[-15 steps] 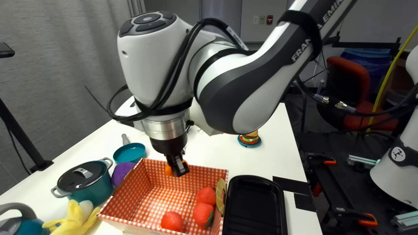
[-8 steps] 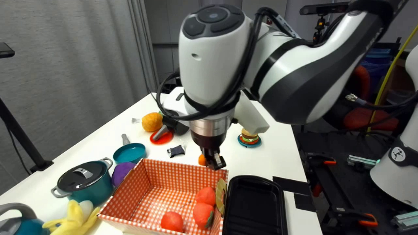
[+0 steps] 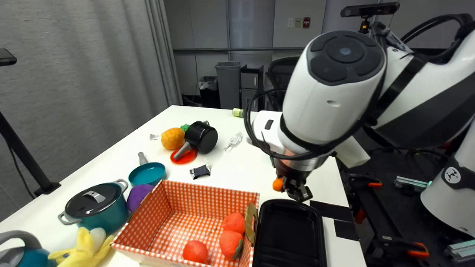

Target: Pick up the orange plush toy from the basket and place it in the black tray

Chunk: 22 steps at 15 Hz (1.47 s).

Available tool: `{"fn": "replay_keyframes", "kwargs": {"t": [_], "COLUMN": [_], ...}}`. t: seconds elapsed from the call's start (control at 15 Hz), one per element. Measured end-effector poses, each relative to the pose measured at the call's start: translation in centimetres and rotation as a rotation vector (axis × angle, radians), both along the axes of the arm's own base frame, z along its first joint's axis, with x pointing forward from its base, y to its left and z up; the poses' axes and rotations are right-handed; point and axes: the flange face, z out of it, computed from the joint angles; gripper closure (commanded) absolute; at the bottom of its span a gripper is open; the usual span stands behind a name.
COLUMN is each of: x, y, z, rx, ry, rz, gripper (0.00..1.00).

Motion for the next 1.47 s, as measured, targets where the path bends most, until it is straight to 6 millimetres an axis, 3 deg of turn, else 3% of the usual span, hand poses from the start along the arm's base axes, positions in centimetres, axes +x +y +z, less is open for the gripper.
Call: {"fn": "replay_keyframes", "kwargs": {"t": [0.27,0.47,0.8,1.07,1.13,1.27,1.47], "x": [-3.7,-5.5,-6.0,-5.0,-4.5,-3.6,-2.5], "y": [0.2,0.9,3.3,4.6,4.8,4.9,4.6], "z": [-0.4,-0.6,-0.5,0.0,0.1,0.3,0.5], "rx": [-0.010,-0.017,-0.019,-0.012,-0.010,-0.003,0.004], "ry": [0.005,0.014,0.015,0.013,0.011,0.010,0.009], "rz": [-0.020,0.008,0.084,0.133,0.138,0.137,0.131], "gripper": [0.94,0.94,0.94,0.94,0.53,0.45,0.22]}}
